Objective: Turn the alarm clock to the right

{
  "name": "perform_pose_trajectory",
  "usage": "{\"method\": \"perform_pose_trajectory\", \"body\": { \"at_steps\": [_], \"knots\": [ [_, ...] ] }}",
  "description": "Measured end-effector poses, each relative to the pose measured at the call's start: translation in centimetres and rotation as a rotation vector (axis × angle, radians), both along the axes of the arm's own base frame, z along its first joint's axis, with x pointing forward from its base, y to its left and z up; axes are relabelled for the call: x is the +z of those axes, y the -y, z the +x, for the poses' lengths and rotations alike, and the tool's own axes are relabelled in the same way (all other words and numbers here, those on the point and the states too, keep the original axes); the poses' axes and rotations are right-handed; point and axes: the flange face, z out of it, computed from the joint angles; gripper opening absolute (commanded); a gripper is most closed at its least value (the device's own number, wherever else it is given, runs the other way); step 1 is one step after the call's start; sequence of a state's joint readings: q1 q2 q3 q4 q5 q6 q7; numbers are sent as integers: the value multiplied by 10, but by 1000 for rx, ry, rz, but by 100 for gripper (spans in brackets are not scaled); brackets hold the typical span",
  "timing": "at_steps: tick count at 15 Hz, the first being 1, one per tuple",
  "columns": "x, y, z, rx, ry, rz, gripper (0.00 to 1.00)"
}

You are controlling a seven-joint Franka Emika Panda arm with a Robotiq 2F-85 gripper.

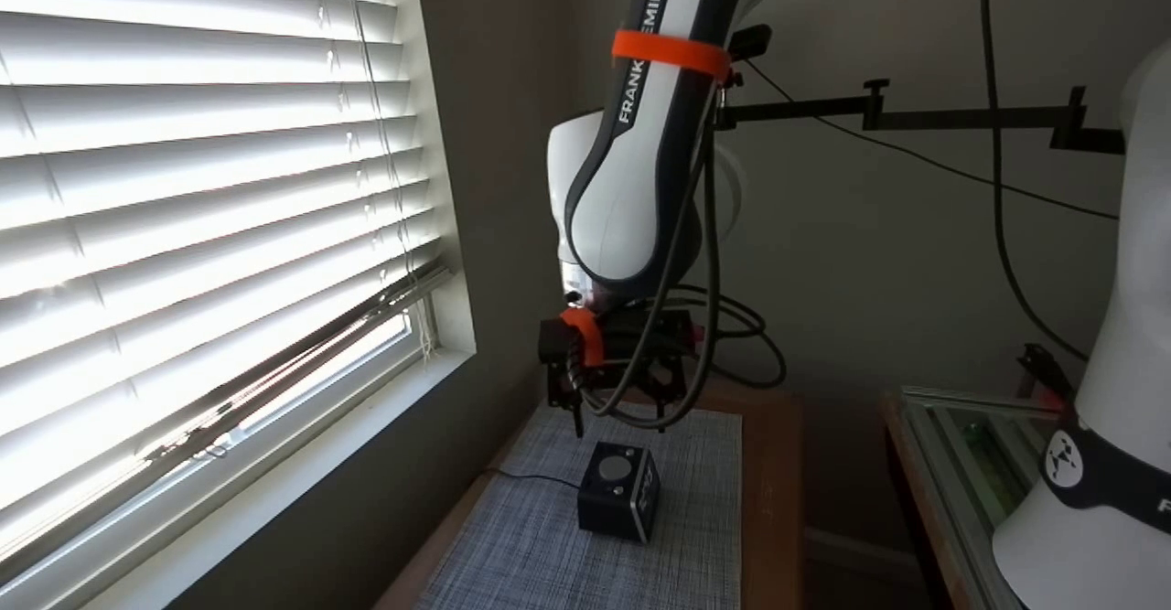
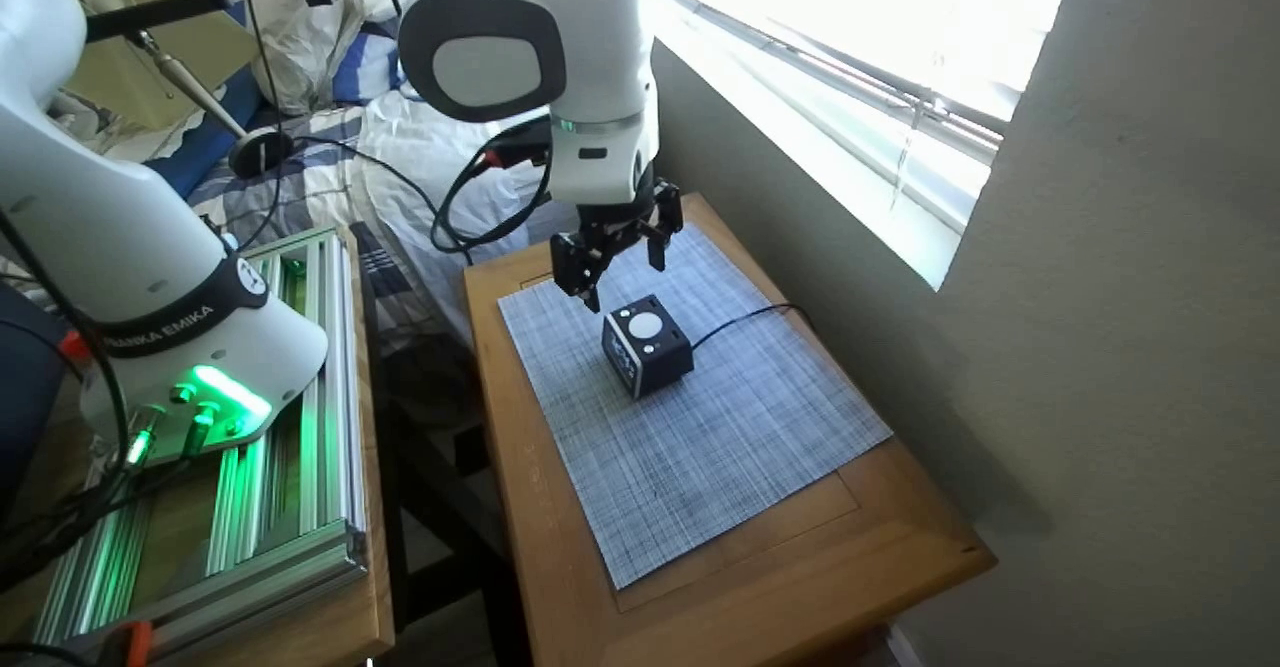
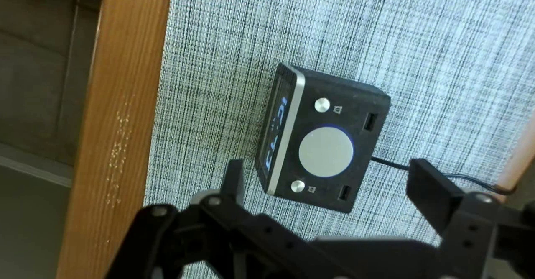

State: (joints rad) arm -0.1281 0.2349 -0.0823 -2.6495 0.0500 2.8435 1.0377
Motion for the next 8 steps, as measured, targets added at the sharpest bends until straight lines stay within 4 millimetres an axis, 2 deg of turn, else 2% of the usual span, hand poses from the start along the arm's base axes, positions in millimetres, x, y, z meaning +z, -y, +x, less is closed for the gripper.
{"method": "perform_pose_trajectory", "body": {
  "at_steps": [8],
  "knots": [
    [-38, 5, 10, -37, -30, 56, 100]
  ]
}}
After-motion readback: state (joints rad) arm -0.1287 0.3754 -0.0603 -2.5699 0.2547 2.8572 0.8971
